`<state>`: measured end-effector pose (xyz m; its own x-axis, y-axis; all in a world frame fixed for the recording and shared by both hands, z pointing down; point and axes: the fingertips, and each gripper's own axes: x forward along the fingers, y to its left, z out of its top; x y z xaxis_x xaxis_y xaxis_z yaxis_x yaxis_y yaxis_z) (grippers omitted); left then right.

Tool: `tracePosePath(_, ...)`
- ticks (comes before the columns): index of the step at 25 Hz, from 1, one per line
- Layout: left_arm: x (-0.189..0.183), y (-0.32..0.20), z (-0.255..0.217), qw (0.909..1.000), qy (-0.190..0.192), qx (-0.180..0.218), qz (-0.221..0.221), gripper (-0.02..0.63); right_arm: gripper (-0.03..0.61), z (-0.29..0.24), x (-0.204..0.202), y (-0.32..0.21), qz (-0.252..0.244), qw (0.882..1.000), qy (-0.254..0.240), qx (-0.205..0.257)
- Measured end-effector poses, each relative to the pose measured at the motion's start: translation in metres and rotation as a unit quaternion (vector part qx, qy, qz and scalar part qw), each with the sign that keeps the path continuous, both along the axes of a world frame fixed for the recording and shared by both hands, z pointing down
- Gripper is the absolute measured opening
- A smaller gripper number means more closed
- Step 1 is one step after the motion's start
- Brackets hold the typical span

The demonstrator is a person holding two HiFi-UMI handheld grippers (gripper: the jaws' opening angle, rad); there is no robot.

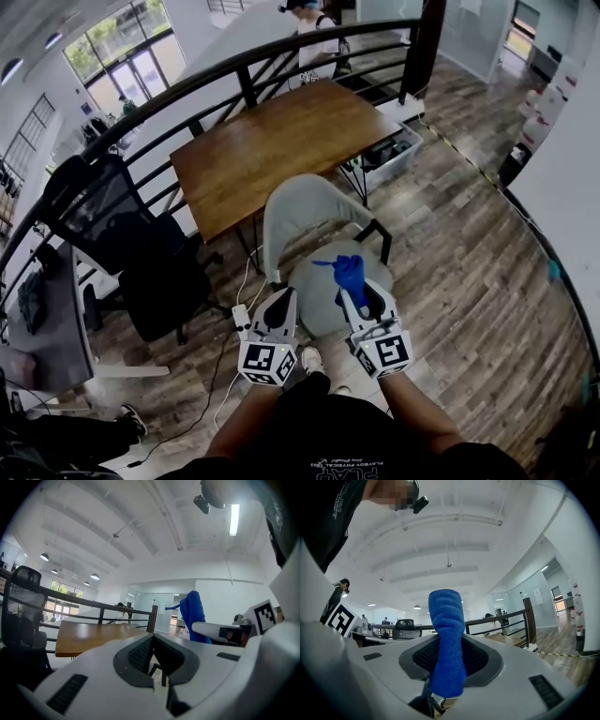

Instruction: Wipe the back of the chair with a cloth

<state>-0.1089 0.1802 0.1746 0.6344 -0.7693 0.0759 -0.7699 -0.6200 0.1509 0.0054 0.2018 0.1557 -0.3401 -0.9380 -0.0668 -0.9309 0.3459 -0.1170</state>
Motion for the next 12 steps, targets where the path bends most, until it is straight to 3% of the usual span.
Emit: tracePosePath(12, -0.033, -0.082, -0.007, 0.9993, 0.032, 0.006, -0.017, 0.002, 0.124, 0.0, -0.035, -0.081, -0.017, 0.999, 0.024, -0.022)
